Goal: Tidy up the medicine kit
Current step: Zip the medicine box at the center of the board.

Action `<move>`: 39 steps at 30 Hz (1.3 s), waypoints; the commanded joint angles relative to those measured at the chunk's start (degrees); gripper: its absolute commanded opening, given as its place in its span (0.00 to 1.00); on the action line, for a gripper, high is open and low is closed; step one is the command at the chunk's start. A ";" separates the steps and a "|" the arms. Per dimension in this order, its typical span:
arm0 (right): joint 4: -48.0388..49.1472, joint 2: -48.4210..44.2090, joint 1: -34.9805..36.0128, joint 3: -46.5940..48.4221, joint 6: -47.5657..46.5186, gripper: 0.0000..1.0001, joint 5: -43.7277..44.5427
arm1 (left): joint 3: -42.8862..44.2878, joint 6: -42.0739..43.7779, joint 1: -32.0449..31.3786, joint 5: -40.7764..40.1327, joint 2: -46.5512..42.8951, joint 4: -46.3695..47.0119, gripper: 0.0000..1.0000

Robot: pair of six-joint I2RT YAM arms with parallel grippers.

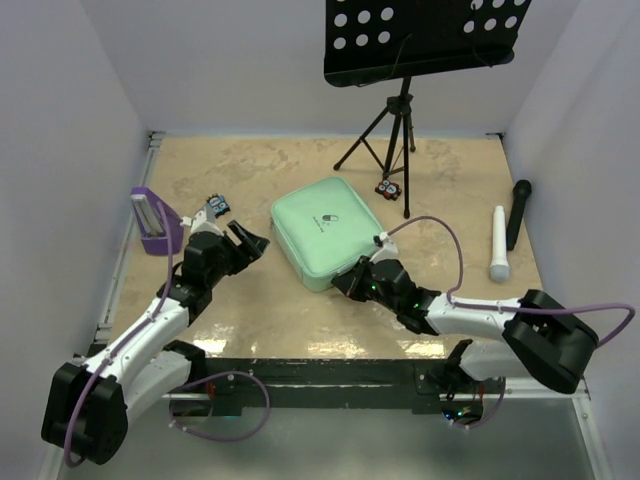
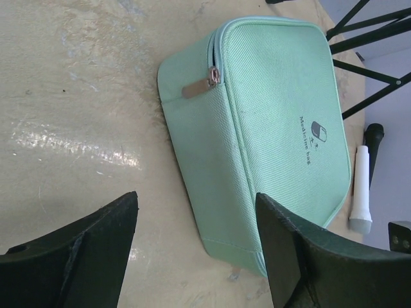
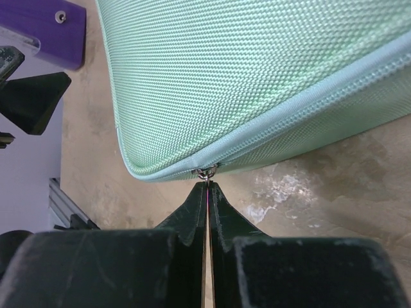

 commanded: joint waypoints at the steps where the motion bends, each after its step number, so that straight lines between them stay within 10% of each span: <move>1: -1.30 3.90 2.80 3.19 -1.16 0.00 1.19 | 0.99 0.79 -0.22 -2.12 -2.78 -2.32 0.78; 16: 0.20 10.07 7.37 8.91 -0.55 0.00 1.98 | 1.70 -0.18 -0.40 4.02 -1.30 0.48 0.78; 27: 0.37 2.78 7.28 3.03 1.30 0.00 3.04 | 17.43 5.62 -13.31 4.30 13.57 -2.67 0.75; 39: -0.24 -0.57 7.28 1.18 -5.28 0.00 0.40 | 1.79 8.60 -13.49 18.43 4.33 14.80 0.70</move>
